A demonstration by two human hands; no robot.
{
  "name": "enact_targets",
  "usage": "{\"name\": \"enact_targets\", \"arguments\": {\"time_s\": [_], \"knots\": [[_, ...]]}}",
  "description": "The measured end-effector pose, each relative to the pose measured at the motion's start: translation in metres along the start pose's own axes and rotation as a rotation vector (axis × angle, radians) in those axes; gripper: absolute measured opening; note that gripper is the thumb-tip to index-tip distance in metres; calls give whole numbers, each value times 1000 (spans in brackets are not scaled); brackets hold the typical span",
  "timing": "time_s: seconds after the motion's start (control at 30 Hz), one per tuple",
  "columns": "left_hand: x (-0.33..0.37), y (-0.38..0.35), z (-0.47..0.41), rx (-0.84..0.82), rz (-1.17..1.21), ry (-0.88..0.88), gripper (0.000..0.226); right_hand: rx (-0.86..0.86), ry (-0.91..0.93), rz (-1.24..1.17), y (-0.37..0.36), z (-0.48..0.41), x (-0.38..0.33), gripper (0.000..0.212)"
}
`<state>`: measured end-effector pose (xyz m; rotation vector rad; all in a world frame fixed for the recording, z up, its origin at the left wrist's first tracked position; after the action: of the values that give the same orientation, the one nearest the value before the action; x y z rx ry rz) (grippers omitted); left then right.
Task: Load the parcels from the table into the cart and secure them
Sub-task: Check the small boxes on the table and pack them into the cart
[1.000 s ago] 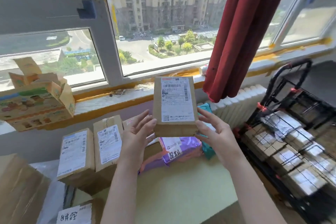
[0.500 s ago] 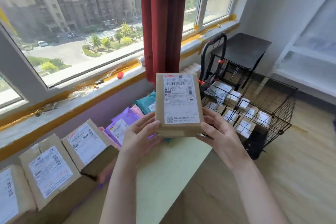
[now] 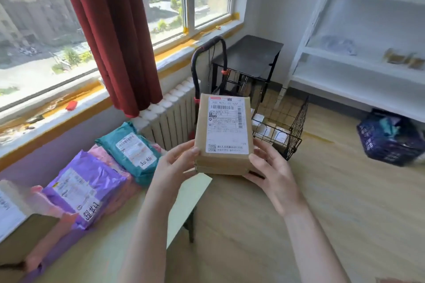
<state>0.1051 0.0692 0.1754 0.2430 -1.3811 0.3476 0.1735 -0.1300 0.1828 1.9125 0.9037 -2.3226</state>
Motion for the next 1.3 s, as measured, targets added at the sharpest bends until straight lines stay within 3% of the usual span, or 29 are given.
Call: {"name": "enact_targets", "arguments": {"time_s": [0.07, 0.2, 0.5, 0.57, 0.73, 0.9, 1.3], "knots": [[-1, -32, -8, -4, -20, 14, 57, 25, 0, -5, 30, -2, -13, 58], [-2, -100, -24, -40, -57, 4, 26, 77, 5, -3, 89, -6, -38, 64], [-10, -202, -63, -86, -134, 23, 63, 185, -1, -31, 183, -28, -65, 65], [-12, -214, -75, -79, -135, 37, 60, 195, -4, -39, 196, -37, -67, 67], [-16, -236, -109, -82, -136, 69, 30, 207, -16, -49, 220, -67, -70, 71], [-19, -248, -162, -82, -131, 102, 50, 207, -17, -51, 234, -114, -72, 74], [-8, -277, -354, -224, -139, 122, 54, 247, -14, -185, 268, -274, -85, 72]]}}
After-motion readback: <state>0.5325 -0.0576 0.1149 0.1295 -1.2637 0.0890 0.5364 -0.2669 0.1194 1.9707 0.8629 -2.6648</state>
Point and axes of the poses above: each hand's wrist, its own z-axis away from the middle knuckle, its own y-axis out of the back of the hand, x = y × z, the point moved 2 cm from there along -z, towards the middle knuckle, and after that the axes turned 13 degrees about -z, right-handed, at the moved point
